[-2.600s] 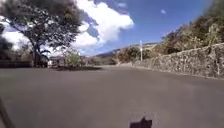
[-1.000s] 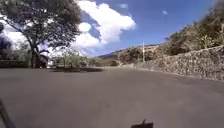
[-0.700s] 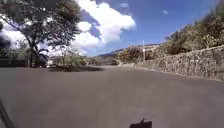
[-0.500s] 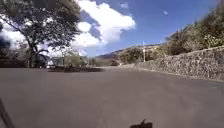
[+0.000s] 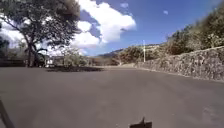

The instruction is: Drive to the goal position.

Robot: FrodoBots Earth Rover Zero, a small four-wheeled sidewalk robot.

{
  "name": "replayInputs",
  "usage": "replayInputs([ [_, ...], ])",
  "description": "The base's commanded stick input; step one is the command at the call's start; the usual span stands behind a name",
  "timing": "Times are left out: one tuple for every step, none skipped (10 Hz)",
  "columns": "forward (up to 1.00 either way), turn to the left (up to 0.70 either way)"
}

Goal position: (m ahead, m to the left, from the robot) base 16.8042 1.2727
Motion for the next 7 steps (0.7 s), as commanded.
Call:
replayInputs([
  [0.50,0.00],
  [0.50,0.00],
  [0.50,-0.02],
  [0.50,-0.06],
  [0.50,-0.50],
  [0.50,-0.50],
  [0.50,0.00],
])
